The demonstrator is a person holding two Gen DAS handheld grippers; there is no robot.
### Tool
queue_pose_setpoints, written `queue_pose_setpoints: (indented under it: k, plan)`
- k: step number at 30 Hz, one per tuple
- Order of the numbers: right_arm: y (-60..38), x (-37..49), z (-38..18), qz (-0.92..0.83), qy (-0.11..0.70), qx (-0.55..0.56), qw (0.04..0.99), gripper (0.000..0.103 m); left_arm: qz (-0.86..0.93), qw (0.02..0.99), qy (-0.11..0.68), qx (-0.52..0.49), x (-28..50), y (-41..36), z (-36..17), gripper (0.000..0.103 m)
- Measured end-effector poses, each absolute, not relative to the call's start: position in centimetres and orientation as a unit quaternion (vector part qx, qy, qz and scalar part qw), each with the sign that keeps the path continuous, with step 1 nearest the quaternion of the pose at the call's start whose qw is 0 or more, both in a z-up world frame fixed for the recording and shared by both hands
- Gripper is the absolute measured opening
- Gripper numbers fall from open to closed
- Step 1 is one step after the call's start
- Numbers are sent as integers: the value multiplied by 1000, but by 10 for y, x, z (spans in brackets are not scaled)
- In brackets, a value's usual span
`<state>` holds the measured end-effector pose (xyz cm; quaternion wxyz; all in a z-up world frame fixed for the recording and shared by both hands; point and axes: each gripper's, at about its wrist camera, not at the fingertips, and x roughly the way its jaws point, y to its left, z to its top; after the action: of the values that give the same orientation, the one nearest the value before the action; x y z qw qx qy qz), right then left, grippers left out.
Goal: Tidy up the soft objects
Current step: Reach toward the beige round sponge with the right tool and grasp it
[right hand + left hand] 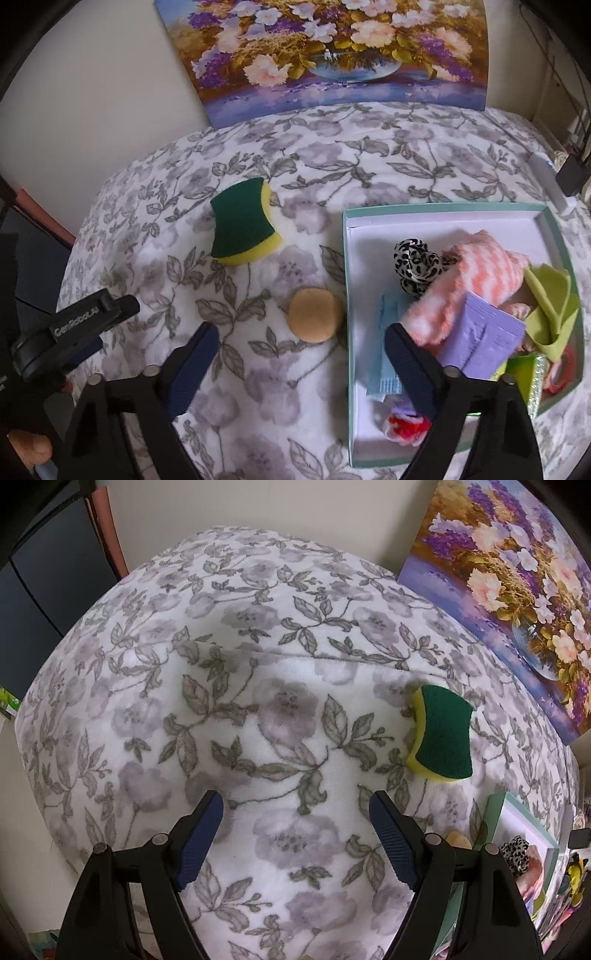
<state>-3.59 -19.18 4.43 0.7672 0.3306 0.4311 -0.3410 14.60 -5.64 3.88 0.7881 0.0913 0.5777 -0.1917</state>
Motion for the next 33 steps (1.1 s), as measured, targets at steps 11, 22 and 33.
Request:
queue_pose_setpoints:
  k: [11,22,33]
  plan:
    - [-207,-21,20,-328,463,334,753,68,-188,778,593,90,152,-90,32,82]
    - [-208,-6,-2,-304,492,335,744,55,-200,740,630,122,154,-101,-12,82]
    - [-204,-6,-13,-318,527,335,713,53,-211,737,635,98,162,-92,-7,82]
